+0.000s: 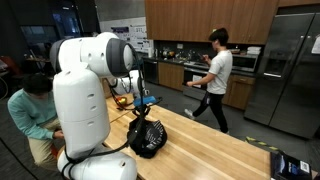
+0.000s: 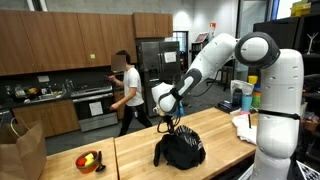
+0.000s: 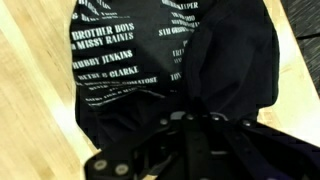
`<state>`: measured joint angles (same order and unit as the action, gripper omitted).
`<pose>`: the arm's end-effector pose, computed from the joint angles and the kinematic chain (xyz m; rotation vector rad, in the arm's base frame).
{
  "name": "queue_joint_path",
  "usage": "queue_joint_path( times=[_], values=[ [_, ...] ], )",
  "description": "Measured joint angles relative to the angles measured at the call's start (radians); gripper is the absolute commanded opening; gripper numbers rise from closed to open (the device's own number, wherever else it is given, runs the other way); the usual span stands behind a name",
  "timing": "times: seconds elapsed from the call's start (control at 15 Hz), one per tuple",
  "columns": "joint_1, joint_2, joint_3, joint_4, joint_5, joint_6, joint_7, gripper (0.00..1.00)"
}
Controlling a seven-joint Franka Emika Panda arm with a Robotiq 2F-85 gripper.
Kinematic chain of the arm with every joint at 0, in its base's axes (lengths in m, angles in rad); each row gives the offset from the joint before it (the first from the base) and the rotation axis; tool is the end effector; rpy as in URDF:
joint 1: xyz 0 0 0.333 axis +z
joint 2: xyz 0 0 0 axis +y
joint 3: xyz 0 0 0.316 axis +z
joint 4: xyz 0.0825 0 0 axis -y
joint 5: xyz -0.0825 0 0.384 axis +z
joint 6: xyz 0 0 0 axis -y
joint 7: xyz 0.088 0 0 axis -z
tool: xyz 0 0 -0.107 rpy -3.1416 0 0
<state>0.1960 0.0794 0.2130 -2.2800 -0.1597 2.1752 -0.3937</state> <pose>0.4646 0.1949 0.3070 2.7170 1.3232 -0.2734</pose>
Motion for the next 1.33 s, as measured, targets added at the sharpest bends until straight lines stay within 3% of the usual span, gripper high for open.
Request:
queue_joint_path(
  times=[0.33, 0.67, 1.0, 1.33],
  values=[
    [-0.005, -0.033, -0.002, 0.044, 0.000, -0.103, 0.009, 0.01],
    [-0.002, -0.162, -0.002, 0.169, -0.031, -0.376, 0.010, 0.01],
    [-0.006, -0.240, -0.006, 0.339, -0.233, -0.557, 0.008, 0.01],
    [0.002, -0.233, 0.018, 0.566, -0.433, -0.707, -0.026, 0.01]
  ],
)
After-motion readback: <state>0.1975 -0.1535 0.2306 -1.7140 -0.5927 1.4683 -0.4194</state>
